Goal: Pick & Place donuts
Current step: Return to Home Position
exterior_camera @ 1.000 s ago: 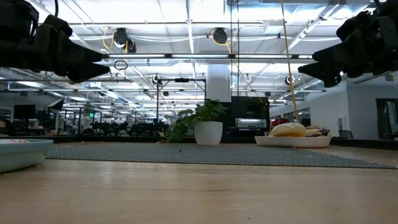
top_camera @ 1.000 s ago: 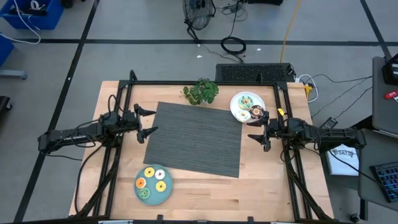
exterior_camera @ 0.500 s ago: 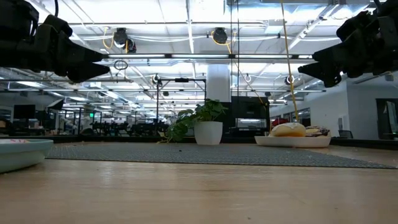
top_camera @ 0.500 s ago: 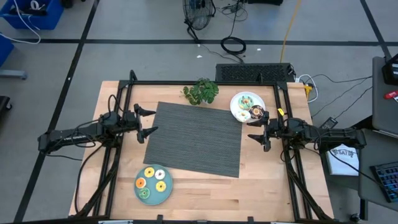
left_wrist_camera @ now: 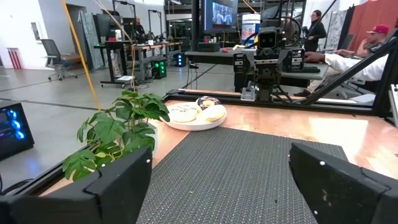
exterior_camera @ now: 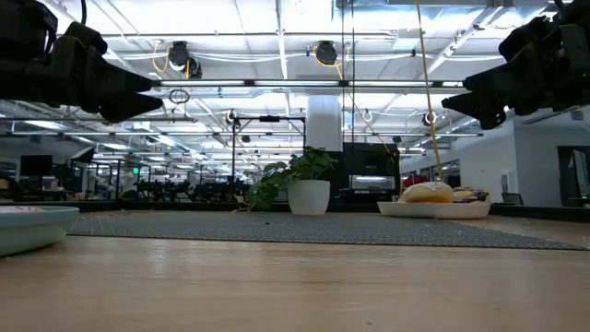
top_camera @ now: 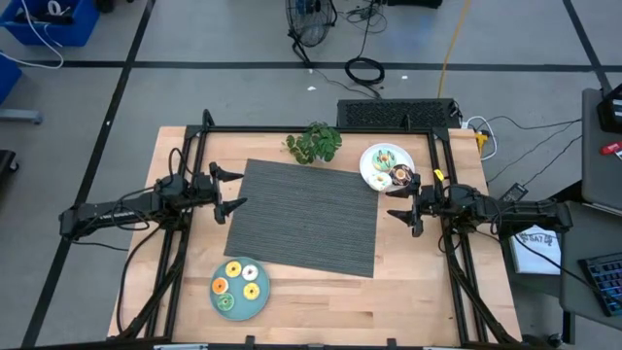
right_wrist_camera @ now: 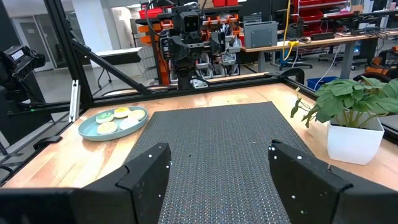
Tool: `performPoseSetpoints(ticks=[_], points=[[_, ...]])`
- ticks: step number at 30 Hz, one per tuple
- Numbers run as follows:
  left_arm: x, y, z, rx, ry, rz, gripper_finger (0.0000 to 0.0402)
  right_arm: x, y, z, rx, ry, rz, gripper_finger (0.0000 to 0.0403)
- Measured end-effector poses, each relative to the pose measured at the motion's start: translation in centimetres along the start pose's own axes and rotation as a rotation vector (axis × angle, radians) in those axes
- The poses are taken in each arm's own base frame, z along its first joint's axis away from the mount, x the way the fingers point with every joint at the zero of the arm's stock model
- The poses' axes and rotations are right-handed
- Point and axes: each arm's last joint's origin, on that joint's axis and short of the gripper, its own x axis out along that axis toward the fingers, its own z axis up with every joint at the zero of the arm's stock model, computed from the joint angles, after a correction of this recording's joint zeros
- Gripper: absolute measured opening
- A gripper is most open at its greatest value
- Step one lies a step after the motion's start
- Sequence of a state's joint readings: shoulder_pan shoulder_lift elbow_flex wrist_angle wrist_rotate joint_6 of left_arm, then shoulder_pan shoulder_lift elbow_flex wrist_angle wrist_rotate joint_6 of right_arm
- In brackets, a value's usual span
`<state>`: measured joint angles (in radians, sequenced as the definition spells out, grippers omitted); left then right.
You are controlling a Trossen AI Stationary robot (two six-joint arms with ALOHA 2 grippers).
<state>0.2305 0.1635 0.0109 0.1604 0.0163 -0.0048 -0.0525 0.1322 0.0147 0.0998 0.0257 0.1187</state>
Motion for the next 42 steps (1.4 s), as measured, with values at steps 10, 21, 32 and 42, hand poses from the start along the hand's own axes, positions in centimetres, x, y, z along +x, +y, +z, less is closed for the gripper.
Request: performPoseSetpoints(ticks=[10,21,32,42], points=[[0.00,0.00,0.00,0.000,0.000,0.000,0.0376,0.00,0.00,0.00,0.000,0.000,0.000,0.0251],[0.00,0.00,0.00,0.000,0.000,0.000,0.0369,0.00,0.00,0.00,0.000,0.000,0.000,0.0251],[0.00,0.00,0.00,0.000,0.000,0.000,0.0370,0.00,0.00,0.00,0.000,0.000,0.000,0.0251],[0.00,0.00,0.00,0.000,0.000,0.000,0.0376,0.00,0.00,0.00,0.000,0.000,0.000,0.0251]])
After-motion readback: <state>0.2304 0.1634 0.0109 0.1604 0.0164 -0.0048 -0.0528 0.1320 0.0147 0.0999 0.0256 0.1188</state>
